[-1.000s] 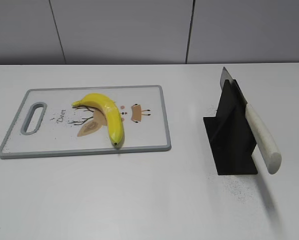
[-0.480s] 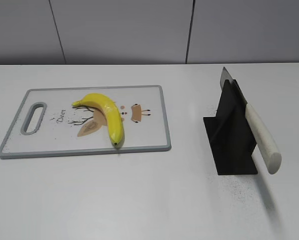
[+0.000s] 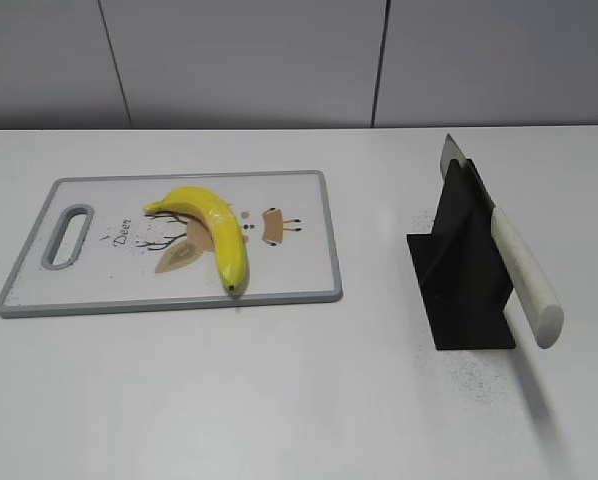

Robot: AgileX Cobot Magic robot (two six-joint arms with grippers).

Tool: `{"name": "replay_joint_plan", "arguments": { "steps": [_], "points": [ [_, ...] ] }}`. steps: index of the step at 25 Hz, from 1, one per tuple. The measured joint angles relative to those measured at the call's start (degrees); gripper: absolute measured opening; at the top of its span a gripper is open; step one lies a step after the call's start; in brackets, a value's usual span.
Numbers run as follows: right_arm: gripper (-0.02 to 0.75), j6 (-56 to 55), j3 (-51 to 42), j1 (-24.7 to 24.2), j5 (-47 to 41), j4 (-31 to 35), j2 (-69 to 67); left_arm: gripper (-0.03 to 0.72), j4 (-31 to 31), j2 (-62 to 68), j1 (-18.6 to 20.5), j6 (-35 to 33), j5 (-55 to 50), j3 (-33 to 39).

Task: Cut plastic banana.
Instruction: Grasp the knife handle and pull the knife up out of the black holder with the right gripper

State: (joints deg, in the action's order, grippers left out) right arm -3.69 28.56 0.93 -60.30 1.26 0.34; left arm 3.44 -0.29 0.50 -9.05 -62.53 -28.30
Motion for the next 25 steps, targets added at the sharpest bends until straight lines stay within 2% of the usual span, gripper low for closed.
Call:
{"name": "replay_joint_plan", "arguments": {
  "steps": [13, 20, 25],
  "points": [
    [0.582, 0.00, 0.99, 0.00, -0.01, 0.00, -1.48, 0.545, 0.00, 0.00, 0.00, 0.00, 0.00, 0.00],
    [0.581, 0.00, 8.62, 0.00, -0.11, -0.46, -14.72, 0.545, 0.00, 0.00, 0.00, 0.00, 0.00, 0.00],
    [0.581, 0.00, 15.51, 0.00, -4.81, -0.16, -26.23, 0.545, 0.00, 0.00, 0.00, 0.00, 0.00, 0.00]
  ]
}}
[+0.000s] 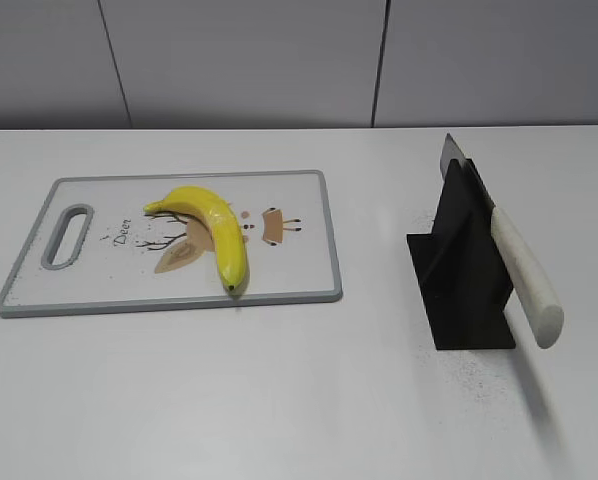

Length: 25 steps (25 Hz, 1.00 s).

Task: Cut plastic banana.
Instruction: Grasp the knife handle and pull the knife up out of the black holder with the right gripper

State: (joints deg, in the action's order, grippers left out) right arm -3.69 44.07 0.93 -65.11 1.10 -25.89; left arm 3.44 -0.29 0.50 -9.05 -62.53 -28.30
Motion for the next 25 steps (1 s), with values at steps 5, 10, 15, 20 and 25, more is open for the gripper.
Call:
{"name": "replay_joint_plan", "arguments": {
  "steps": [5, 10, 15, 20, 25],
  "points": [
    [0.581, 0.00, 5.32, 0.00, -4.35, 0.36, -11.17, 0.545, 0.00, 0.00, 0.00, 0.00, 0.00, 0.00],
    [0.581, -0.15, 7.71, 1.43, -4.30, 4.92, -19.97, 0.545, 0.00, 0.00, 0.00, 0.00, 0.00, 0.00],
    [0.581, -1.79, 9.24, 5.94, -4.50, 7.06, -27.63, 0.545, 0.00, 0.00, 0.00, 0.00, 0.00, 0.00],
    [0.581, -3.29, 13.65, 10.92, -4.50, 8.27, -35.93, 0.545, 0.00, 0.00, 0.00, 0.00, 0.00, 0.00],
    [0.581, -4.81, 18.07, 15.35, -4.40, 9.84, -44.79, 0.545, 0.00, 0.00, 0.00, 0.00, 0.00, 0.00]
  ]
}}
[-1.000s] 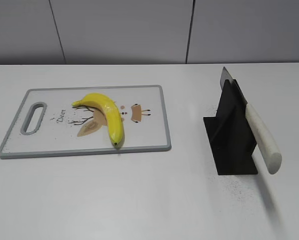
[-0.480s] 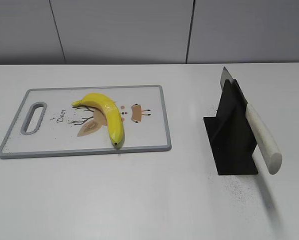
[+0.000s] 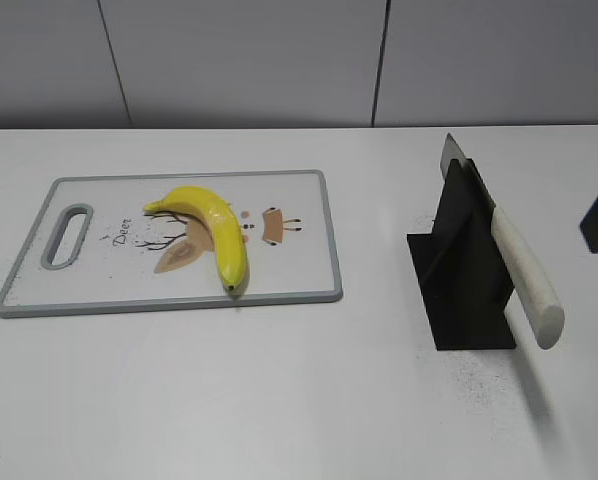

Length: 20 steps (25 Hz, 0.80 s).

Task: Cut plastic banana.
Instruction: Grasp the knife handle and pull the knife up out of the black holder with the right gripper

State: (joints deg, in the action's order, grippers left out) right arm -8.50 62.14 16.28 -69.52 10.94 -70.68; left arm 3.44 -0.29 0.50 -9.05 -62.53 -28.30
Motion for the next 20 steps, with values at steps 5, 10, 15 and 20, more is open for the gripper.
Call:
{"name": "replay_joint_plan", "arguments": {
  "steps": [5, 10, 15, 20],
  "points": [
    [0.581, -3.64, 0.99, 5.08, 0.69, -2.10, -8.54, 0.545, 0.00, 0.00, 0.00, 0.00, 0.00, 0.00],
    [0.581, -5.96, 0.99, 5.46, 4.94, -3.64, -15.58, 0.545, 0.00, 0.00, 0.00, 0.00, 0.00, 0.00],
    [0.581, -6.91, 0.99, 5.46, 7.89, -4.04, -22.59, 0.545, 0.00, 0.00, 0.00, 0.00, 0.00, 0.00],
    [0.562, -8.87, 0.99, 5.46, 8.06, -3.91, -27.23, 0.545, 0.00, 0.00, 0.00, 0.00, 0.00, 0.00]
  ]
}}
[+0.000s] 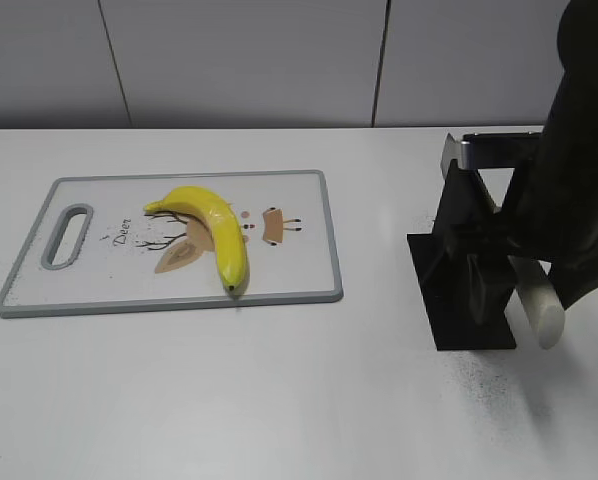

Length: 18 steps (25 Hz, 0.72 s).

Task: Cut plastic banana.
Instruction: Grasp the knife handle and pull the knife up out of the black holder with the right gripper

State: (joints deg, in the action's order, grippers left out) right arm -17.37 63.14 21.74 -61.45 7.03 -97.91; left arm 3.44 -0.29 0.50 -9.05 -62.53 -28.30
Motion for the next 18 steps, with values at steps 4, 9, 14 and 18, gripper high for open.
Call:
{"name": "replay_joint_plan", "arguments": {
  "steps": [4, 9, 14, 18],
  "points": [
    [0.222, -0.32, 0.04, 0.00, -1.44, 1.17, -0.31, 0.545, 0.00, 0.00, 0.00, 0.00, 0.00, 0.00],
    [0.195, -1.33, 0.04, 0.00, -1.84, 1.72, -0.31, 0.545, 0.00, 0.00, 0.00, 0.00, 0.00, 0.00],
    [0.195, -1.59, 0.04, 0.00, -1.84, 1.79, -0.17, 0.545, 0.00, 0.00, 0.00, 0.00, 0.00, 0.00],
    [0.195, -2.02, 0.85, 0.00, -2.55, 2.43, 2.24, 0.545, 0.00, 0.00, 0.00, 0.00, 0.00, 0.00]
  ]
}}
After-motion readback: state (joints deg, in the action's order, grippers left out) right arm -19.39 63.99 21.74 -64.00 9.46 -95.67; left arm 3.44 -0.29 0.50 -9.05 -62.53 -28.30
